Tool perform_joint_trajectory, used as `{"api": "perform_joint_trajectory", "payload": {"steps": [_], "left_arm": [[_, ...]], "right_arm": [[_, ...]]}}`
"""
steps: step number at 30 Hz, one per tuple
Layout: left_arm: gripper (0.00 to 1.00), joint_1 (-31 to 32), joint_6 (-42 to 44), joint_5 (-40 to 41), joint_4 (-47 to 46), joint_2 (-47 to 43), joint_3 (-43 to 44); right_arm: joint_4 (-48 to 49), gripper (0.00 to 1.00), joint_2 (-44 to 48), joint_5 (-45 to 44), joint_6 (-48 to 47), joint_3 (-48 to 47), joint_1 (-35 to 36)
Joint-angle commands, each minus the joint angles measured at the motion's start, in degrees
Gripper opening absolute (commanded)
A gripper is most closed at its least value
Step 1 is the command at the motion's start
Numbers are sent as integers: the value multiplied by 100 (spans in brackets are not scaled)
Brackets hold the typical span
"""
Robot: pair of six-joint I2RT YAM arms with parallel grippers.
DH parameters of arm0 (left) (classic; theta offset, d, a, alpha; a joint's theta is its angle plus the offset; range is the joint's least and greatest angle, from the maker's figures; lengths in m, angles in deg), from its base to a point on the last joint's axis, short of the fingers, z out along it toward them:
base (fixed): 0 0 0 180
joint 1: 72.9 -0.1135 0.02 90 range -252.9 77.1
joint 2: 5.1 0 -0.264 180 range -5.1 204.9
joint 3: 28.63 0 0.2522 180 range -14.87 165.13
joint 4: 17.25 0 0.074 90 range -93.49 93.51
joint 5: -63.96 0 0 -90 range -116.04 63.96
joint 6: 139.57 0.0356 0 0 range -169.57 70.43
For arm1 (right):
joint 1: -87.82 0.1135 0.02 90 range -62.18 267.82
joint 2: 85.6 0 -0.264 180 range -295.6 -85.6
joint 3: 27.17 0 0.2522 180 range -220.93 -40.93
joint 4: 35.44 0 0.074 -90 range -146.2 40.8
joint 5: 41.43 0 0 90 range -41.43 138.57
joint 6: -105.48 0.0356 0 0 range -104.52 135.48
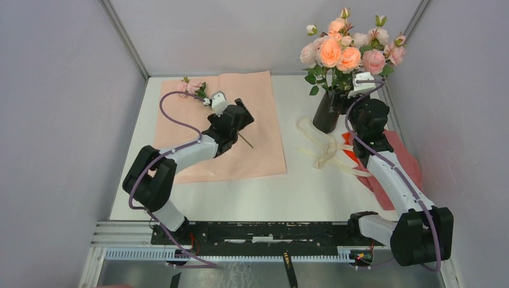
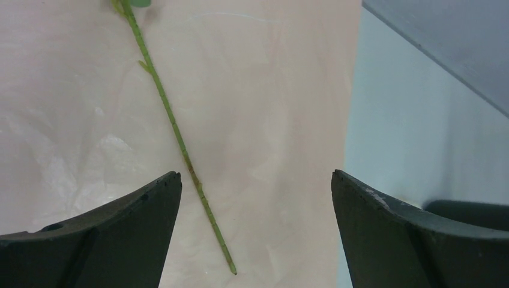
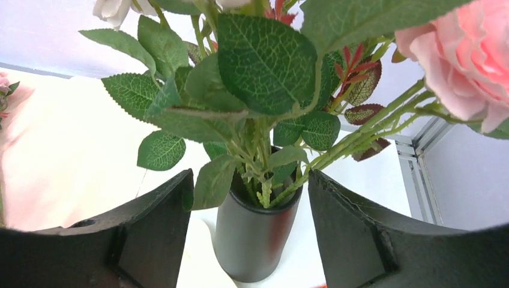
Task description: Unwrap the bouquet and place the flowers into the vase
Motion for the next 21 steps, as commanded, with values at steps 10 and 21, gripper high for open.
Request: {"api": "perform_joint_trajectory", "payload": {"steps": [10,21], "left_arm": [[98,-273,-3193,923,4226,835,2417],[88,-1419,-3395,172,4969,1908,3270]], "right_arm": [[123,76,717,178,168,456,-25],[39,77,1155,306,310,550,-20]]}}
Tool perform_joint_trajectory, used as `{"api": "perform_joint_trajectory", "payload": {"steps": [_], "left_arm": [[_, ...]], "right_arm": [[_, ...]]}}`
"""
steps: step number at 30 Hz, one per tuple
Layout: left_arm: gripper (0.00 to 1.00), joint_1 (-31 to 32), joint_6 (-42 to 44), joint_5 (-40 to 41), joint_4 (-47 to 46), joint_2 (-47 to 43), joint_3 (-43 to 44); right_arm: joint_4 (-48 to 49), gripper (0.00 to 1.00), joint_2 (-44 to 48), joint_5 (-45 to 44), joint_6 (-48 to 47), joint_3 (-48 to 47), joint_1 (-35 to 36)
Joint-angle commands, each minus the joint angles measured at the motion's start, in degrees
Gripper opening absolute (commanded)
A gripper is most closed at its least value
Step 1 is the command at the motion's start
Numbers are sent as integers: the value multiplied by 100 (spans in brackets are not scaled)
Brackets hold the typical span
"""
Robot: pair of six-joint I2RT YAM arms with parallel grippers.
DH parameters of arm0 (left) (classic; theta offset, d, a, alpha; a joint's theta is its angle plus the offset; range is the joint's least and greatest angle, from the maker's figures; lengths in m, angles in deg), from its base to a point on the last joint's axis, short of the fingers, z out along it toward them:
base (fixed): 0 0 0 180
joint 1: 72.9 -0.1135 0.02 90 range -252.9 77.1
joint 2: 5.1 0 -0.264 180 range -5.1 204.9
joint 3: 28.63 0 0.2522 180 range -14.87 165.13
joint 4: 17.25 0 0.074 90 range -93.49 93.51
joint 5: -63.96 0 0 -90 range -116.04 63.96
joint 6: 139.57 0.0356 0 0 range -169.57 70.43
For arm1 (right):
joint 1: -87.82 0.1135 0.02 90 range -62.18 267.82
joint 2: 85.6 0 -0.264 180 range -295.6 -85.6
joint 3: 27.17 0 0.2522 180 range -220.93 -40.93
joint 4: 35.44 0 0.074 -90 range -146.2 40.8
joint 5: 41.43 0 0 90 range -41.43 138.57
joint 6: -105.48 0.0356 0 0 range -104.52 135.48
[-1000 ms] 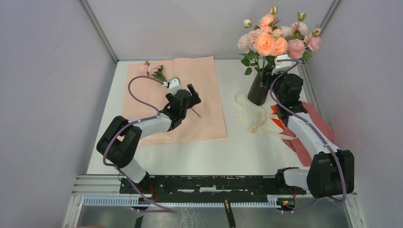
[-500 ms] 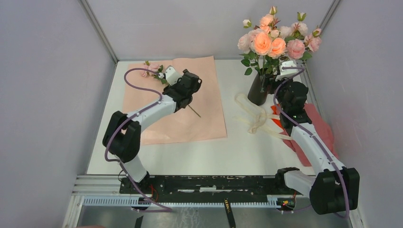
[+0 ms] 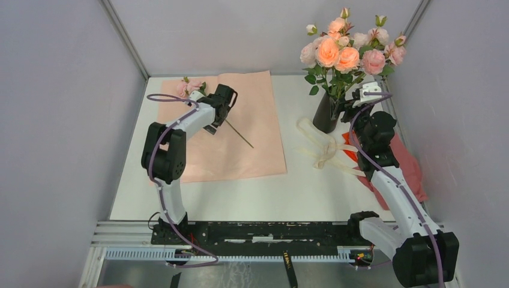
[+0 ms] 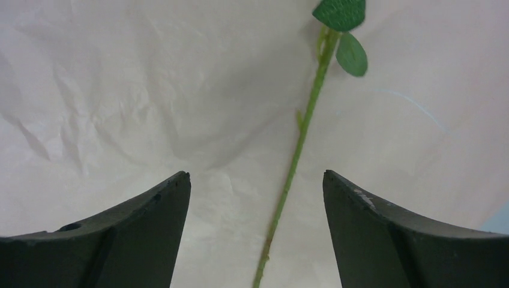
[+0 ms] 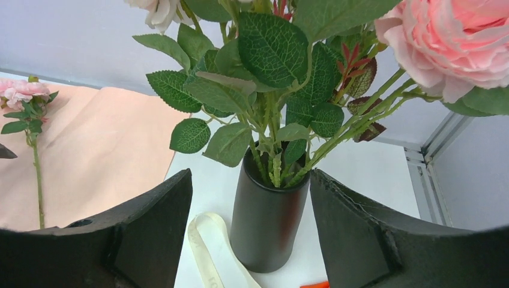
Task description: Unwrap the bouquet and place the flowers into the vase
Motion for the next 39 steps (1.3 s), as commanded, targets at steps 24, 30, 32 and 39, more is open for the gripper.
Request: {"api": "perform_joint_trajectory", "payload": {"steps": [24,30,32,39], "left_arm": [[68,-740,-17,-1214,1645,2054,2659],[60,-732,29,-1104,1645,2102,2757],[56,-737,26,-1076,1662,2126,2777],[55,-734,143,-1150,2009,2490,3281]], "right_arm": [[84,79,502,-92,5,135,-21],[99,79,486,-142,7,122,-24],[96,79,491,-190,5,139,-27],[70,79,577,-279,-164,157,-24]]}}
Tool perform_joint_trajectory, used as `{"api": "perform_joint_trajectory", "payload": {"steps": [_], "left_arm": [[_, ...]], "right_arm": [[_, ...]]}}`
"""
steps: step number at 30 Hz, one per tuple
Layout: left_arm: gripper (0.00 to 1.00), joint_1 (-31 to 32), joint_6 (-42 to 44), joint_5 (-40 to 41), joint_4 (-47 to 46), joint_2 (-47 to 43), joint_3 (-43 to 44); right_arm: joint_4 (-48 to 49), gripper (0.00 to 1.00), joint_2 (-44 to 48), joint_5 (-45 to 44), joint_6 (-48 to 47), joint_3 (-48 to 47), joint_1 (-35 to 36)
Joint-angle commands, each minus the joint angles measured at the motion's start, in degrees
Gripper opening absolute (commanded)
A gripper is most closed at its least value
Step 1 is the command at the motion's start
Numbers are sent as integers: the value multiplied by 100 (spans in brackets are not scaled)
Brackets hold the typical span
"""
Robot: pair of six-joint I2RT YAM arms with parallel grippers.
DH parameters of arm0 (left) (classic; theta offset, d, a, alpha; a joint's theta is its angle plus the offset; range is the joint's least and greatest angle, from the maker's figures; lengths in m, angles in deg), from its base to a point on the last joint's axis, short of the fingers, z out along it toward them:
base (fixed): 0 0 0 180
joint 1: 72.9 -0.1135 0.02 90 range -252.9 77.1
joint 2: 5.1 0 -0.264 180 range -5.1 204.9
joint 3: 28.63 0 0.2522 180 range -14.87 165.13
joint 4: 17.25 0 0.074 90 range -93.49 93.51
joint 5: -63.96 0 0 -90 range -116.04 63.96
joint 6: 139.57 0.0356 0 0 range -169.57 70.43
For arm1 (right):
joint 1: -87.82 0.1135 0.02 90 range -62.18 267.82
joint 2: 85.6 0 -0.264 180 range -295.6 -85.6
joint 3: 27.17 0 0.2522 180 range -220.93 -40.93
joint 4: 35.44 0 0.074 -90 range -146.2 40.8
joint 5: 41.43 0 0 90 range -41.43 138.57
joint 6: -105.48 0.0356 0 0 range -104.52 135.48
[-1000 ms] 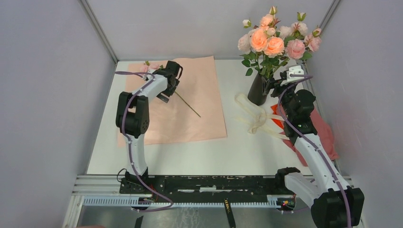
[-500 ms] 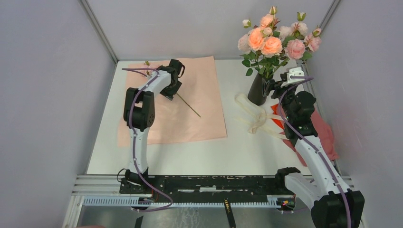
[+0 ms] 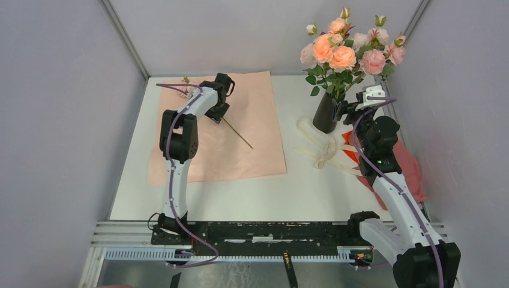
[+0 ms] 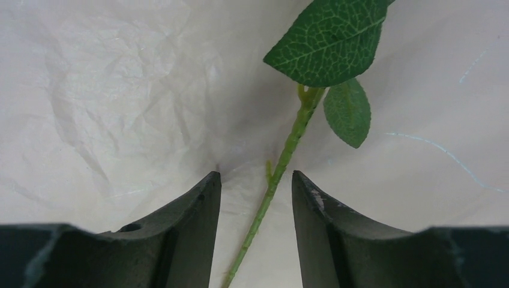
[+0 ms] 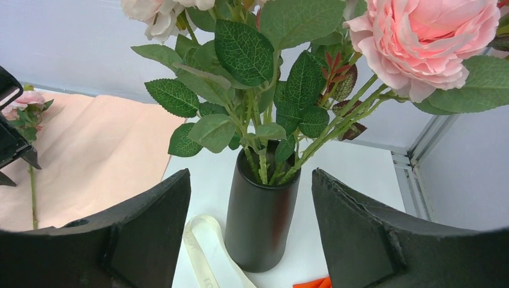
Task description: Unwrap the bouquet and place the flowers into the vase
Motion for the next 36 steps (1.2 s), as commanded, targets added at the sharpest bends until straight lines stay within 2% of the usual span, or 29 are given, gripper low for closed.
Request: {"api": "perform_joint_trajectory", "payload": {"steps": [1,5,9,11,12,14,15,23,31,36], "left_arm": [[57,-32,223,-90,174,219,425],[63,-32,169,-153,-133,81,218],[58,-26,127,90,382,298,716],[46,-30,201,59,545,408,864],[37,-31,218,43,590,432,872],[11,-26,255,-6,582,466,853],[3,-29,321,-52,553,485,850],[2,-26,519,-246,474,491,757],[2,58,670,-69,-365,-553,-389],[2,301,885,320,-531,-1057,-536]], "right_arm": [[151,79,168,-141,-118,56,-24],[103,79,153,-238,-178,28,-19],[86,80,230,-257,-179,56,-19],[91,80,265,-257,-184,81,-21],[99,80,284,-257,-171,95,-18],[96,80,311,-257,-170,109,-24],[86,80,335,-257,-170,118,-25],[118,80,360,-252,-123,188,-22],[212,80,543,344,5,215,-24],[218,81,821,314,5,250,-14]]}}
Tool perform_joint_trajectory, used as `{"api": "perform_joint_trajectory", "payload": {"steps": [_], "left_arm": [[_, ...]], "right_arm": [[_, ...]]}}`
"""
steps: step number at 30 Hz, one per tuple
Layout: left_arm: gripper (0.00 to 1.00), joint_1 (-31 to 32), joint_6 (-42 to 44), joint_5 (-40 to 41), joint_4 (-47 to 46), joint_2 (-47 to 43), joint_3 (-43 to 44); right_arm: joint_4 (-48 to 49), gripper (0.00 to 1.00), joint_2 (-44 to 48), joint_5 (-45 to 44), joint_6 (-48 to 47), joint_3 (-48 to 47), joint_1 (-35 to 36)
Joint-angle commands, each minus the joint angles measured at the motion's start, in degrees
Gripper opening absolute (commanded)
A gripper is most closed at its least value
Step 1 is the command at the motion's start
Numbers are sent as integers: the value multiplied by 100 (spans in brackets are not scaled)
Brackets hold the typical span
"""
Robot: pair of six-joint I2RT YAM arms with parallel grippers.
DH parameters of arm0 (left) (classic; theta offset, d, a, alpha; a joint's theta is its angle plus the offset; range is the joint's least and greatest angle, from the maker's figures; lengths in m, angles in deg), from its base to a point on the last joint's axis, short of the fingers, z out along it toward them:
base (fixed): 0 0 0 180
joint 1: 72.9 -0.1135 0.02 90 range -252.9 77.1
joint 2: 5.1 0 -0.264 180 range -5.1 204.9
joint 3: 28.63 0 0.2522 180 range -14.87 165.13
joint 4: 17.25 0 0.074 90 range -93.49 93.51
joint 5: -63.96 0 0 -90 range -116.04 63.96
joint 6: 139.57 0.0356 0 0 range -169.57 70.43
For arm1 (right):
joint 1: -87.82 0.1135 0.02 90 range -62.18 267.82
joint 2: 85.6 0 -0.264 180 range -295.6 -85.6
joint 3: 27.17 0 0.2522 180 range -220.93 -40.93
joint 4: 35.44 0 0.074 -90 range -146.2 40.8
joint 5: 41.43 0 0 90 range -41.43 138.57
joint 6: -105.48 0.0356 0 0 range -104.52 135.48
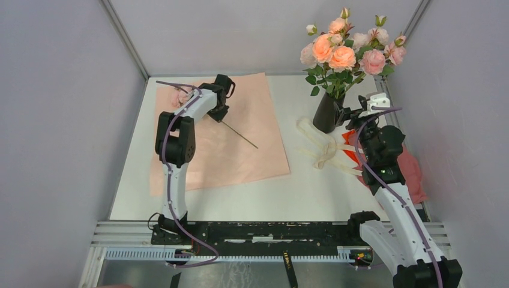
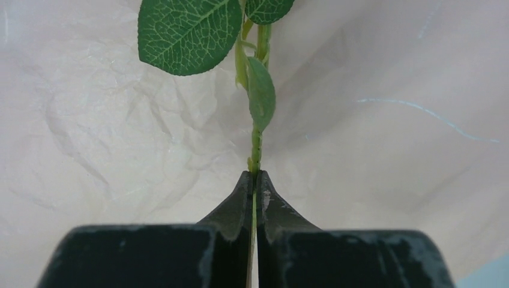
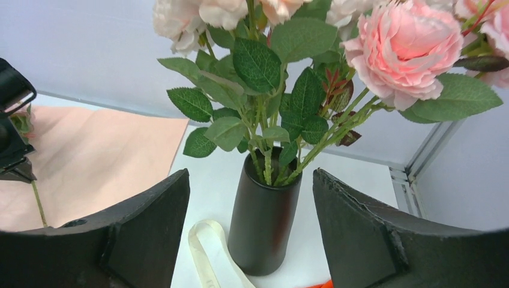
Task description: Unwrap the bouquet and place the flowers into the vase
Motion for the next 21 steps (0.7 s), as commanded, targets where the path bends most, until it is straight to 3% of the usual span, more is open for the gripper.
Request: {"api": "perform_joint_trajectory", "payload": {"steps": [1,12,21], "left_arm": [[2,306,461,510,-364,-751,-36],[2,1291,1425,2138,-1188,-1458,-401],[2,1337,1760,1776,-2015,-1864,-1325]], "right_arm": [[264,81,320,142,210,23,-19],[9,80,233,1162,346,-314,-13],[-147,76,-411,2205,531,-749,373]]}}
